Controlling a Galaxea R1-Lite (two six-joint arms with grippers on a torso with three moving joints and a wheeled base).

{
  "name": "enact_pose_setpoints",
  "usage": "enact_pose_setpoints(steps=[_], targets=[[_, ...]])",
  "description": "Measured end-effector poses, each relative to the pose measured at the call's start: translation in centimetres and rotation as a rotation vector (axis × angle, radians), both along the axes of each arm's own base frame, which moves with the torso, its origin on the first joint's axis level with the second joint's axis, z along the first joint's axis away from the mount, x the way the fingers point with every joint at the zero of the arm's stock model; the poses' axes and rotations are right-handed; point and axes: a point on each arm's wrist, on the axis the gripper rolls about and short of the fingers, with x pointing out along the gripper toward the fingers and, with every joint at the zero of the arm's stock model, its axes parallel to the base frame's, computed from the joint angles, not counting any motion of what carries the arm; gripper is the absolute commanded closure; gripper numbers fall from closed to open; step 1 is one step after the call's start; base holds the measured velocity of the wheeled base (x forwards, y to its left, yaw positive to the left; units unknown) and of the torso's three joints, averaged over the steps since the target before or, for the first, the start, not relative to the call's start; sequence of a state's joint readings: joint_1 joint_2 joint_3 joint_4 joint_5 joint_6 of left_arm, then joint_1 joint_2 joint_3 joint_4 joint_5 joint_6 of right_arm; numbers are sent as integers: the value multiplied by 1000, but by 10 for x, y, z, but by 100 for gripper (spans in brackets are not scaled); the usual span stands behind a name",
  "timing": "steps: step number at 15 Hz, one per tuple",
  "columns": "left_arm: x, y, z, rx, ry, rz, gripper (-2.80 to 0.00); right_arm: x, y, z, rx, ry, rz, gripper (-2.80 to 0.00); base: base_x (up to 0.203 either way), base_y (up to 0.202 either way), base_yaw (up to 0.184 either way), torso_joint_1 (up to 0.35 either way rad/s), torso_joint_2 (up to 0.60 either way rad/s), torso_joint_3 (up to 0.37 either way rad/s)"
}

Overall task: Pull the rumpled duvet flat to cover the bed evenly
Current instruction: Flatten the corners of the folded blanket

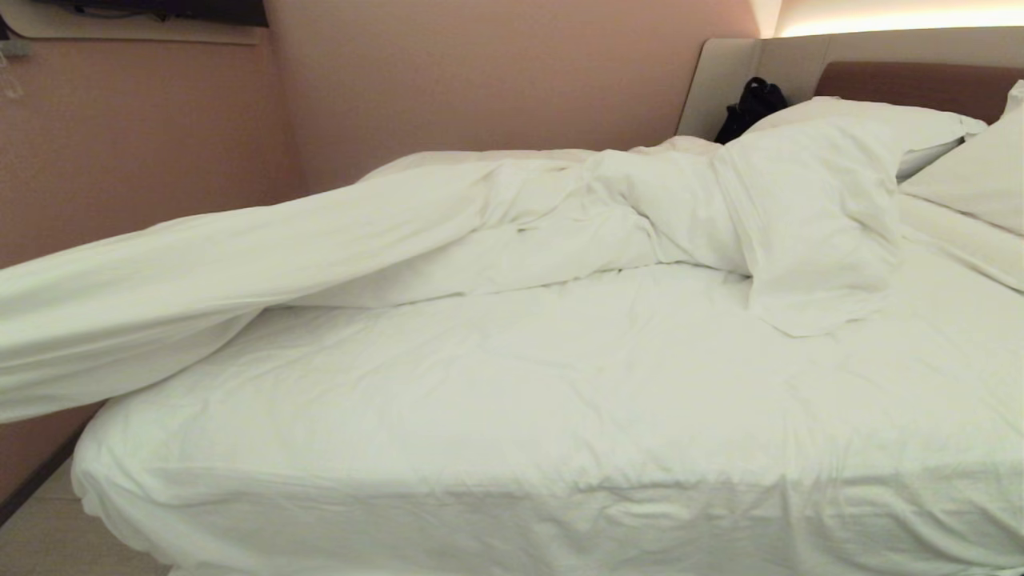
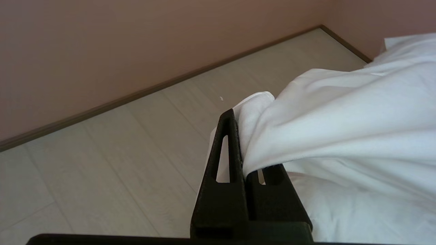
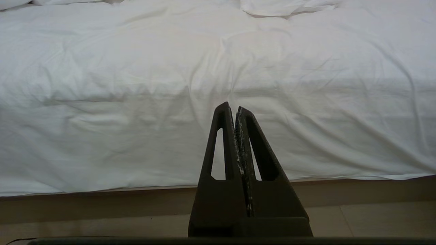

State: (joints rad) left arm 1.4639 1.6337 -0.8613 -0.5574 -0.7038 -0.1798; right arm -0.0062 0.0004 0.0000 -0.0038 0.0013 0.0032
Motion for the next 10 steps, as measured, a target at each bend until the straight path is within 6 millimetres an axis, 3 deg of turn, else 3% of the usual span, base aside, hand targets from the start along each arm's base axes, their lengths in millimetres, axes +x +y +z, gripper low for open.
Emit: enact_pose_setpoints(steps=[5, 10], targets=[[-21, -4, 6, -1, 0, 74, 0, 0, 0, 0, 0, 0, -1, 0, 0, 0, 0, 0, 0, 0], [-35, 4, -9, -51, 11, 142, 0, 0, 0, 0, 0, 0, 0, 0, 0, 0, 0, 0, 0, 0]])
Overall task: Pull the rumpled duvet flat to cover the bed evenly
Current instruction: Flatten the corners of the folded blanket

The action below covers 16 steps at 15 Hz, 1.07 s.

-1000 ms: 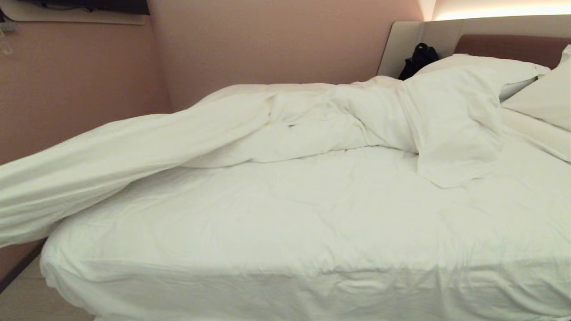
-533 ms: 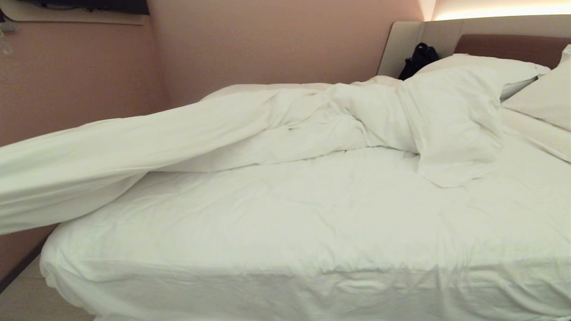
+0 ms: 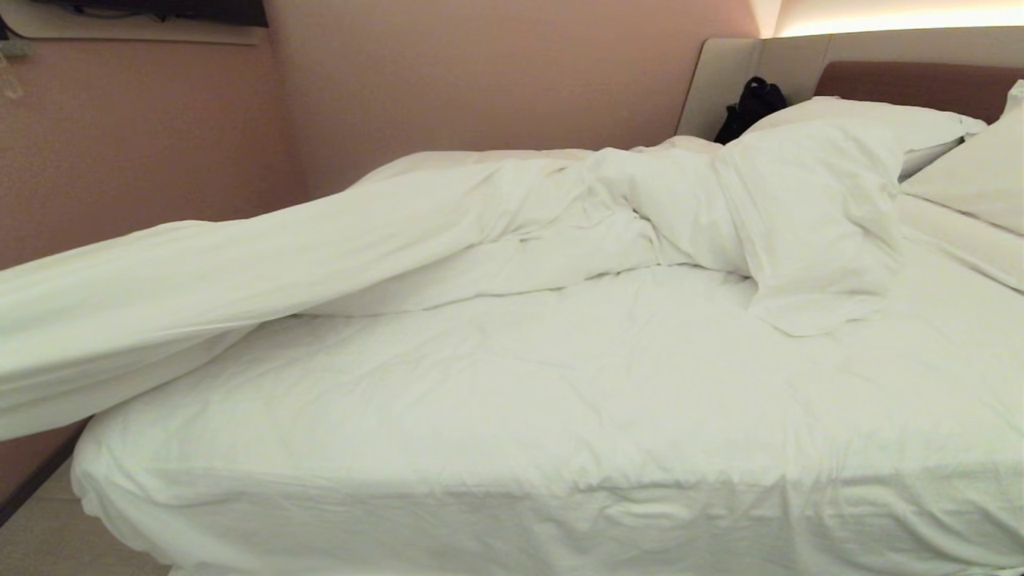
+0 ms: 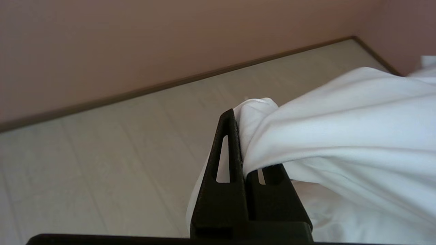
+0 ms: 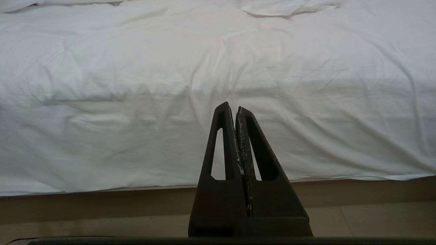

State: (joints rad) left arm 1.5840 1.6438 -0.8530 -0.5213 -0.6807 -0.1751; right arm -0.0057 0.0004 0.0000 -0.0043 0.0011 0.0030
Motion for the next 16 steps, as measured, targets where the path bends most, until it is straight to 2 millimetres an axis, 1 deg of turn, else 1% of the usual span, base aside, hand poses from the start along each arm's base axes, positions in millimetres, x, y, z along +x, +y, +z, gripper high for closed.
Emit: enact_pose_setpoints(steps=[4, 8, 13, 16], targets=[[-7, 14, -17, -43, 16, 59, 0, 0, 0, 0, 0, 0, 0, 0, 0, 0, 0, 0, 0, 0], [-19, 26, -36, -105, 17, 94, 0, 0, 0, 0, 0, 0, 0, 0, 0, 0, 0, 0, 0, 0], [-33, 32, -51, -154, 11, 128, 0, 0, 0, 0, 0, 0, 0, 0, 0, 0, 0, 0, 0, 0], [-37, 31, -65, -184, 32, 132, 0, 0, 0, 0, 0, 0, 0, 0, 0, 0, 0, 0, 0, 0]])
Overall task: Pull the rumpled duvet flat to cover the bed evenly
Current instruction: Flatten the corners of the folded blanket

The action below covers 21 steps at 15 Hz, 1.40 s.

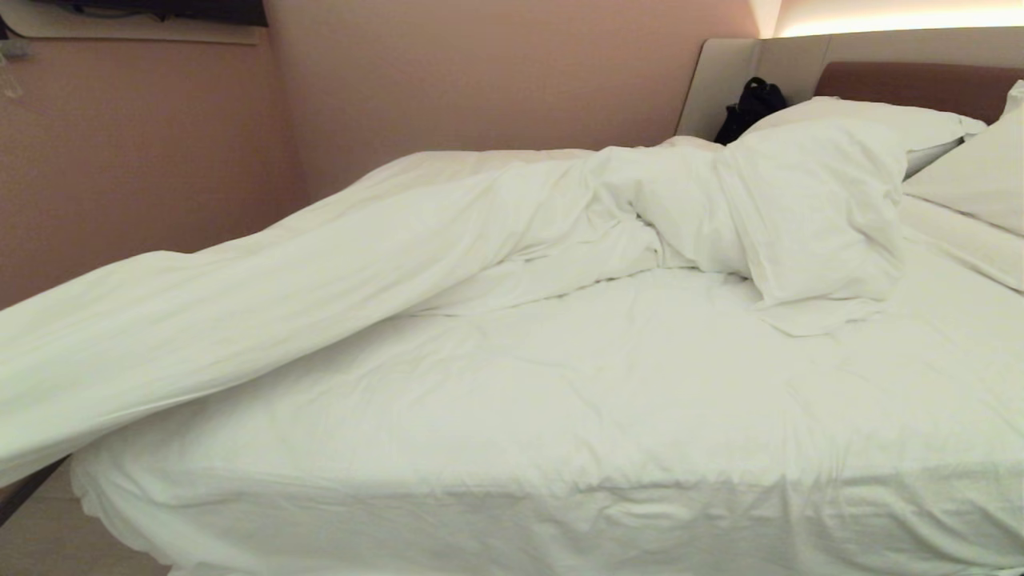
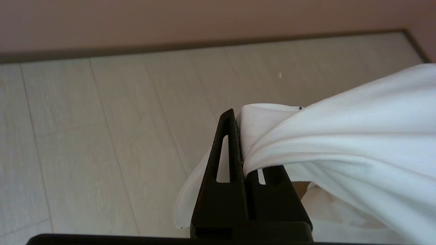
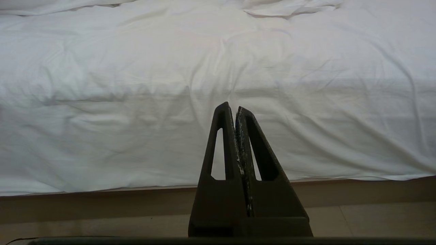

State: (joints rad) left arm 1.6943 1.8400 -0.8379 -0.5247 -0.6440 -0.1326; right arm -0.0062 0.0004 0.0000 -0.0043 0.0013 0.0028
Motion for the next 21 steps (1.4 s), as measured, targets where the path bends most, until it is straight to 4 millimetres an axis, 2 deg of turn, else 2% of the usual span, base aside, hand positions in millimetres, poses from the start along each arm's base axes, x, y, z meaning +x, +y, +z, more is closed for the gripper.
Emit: enact_pose_setpoints(steps=[6, 7, 8, 11, 14, 18, 21], targets=[[1, -13, -24, -64, 28, -18, 0, 0, 0, 0, 0, 0, 0, 0, 0, 0, 0, 0, 0, 0], [1, -14, -28, -70, 38, -25, -258, 0, 0, 0, 0, 0, 0, 0, 0, 0, 0, 0, 0, 0], [2, -15, -31, -76, 45, -31, -280, 0, 0, 0, 0, 0, 0, 0, 0, 0, 0, 0, 0, 0], [2, -15, -35, -87, 48, -35, -280, 0, 0, 0, 0, 0, 0, 0, 0, 0, 0, 0, 0, 0], [-1, -14, -30, -52, -8, -79, -280, 0, 0, 0, 0, 0, 0, 0, 0, 0, 0, 0, 0, 0], [-8, -14, -10, 55, -132, -129, -280, 0, 0, 0, 0, 0, 0, 0, 0, 0, 0, 0, 0, 0], [6, -24, 8, 102, -164, -255, -280, 0, 0, 0, 1, 0, 0, 0, 0, 0, 0, 0, 0, 0]])
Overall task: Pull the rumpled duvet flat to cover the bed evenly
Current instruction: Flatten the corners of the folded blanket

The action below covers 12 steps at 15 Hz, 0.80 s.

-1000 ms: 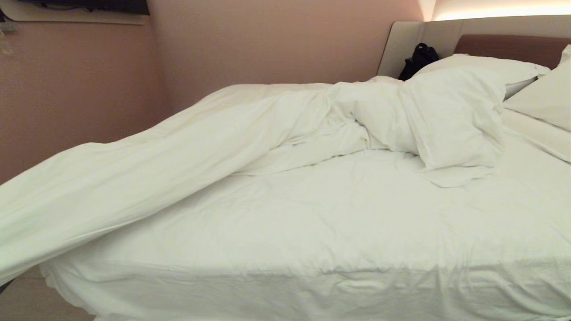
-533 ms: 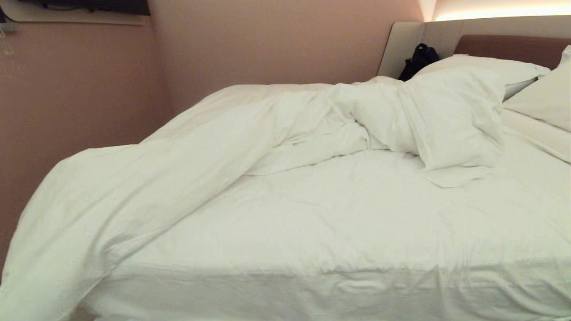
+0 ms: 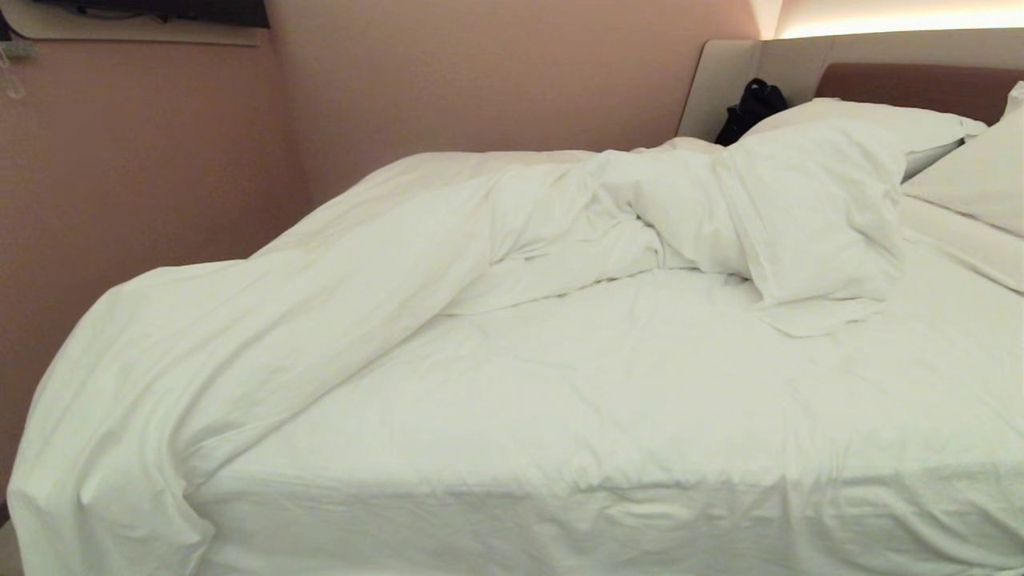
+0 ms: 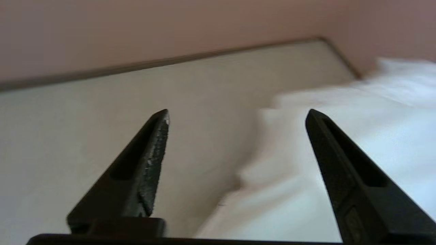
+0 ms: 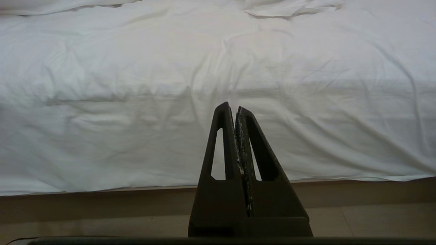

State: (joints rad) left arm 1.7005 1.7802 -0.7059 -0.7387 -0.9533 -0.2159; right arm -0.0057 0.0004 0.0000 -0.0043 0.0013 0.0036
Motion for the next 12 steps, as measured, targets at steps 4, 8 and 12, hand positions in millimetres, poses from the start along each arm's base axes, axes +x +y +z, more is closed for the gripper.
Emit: enact_pose_setpoints(steps=[4, 8, 12], targets=[[47, -33, 32, 52, -67, -280, 0, 0, 0, 0, -1, 0, 0, 0, 0, 0, 0, 0, 0, 0], [109, -98, 62, 95, -112, -577, 0, 0, 0, 0, 0, 0, 0, 0, 0, 0, 0, 0, 0, 0], [163, -171, 81, 85, -165, -952, 0, 0, 0, 0, 0, 0, 0, 0, 0, 0, 0, 0, 0, 0]])
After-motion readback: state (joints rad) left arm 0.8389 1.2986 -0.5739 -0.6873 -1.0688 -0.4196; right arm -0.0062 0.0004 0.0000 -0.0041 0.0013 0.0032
